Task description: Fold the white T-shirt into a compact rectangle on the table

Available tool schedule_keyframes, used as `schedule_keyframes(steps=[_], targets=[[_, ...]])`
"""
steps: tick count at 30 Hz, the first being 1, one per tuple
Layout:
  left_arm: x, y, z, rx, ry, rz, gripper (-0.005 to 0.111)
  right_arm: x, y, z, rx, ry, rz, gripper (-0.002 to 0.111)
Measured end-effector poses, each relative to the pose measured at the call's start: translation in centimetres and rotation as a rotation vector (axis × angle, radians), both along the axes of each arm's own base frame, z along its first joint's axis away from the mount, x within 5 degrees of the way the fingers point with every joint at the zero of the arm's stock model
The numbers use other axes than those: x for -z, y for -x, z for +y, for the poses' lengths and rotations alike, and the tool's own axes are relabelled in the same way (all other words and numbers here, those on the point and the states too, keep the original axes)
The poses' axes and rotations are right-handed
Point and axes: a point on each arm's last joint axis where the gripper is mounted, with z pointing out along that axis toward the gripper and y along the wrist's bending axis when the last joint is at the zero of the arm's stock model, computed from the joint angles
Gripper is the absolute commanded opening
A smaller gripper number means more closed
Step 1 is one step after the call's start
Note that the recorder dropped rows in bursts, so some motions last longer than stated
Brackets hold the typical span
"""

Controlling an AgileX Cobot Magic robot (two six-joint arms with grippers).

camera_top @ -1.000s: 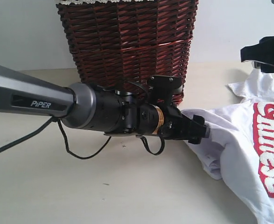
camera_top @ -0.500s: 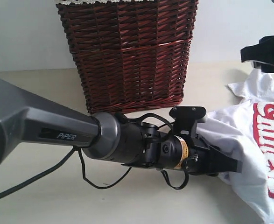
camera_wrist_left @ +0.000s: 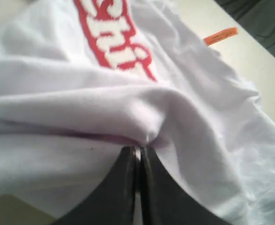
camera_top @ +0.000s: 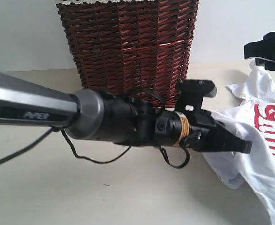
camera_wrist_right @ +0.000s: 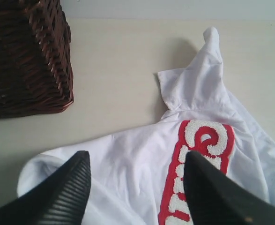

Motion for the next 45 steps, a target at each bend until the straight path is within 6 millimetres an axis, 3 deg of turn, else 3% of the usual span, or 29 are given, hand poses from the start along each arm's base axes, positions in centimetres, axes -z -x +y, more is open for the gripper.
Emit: schedule_keyframes(steps=[7,15,21,26,33,40,45], targets=[[-7.4,1.1,1.0,0.198,0.065,-0.276,0.000,0.0,0.0,0.0,-0.001,0.000,0.001,0.056],[-11.1,2.7,2.0,0.477,-0.029,-0.605,0.000,0.1,0.1,-0.1,0.009,0.010,0.022,0.056],[-14.9,1.4,4.9,0.471,0.098,-0.513,0.000,0.3,0.3,-0.2,0.020,0.017,0.043,0.056],[-17.2,-0.7,8.6,0.466,0.172,-0.473,0.000,0.3,0.3,-0.2,0.021,0.018,0.047,0.056],[-17.3,-0.5,12.0,0.687,0.234,-0.390,0.000,0.3,0.3,-0.2,0.021,0.018,0.047,0.056],[-13.0,1.2,13.2,0.713,0.196,-0.178,0.000,0.3,0.3,-0.3,0.006,0.035,0.049,0.056],[-11.1,2.0,13.7,0.712,0.176,-0.108,0.000,0.3,0.3,-0.3,-0.032,0.076,0.052,0.056]])
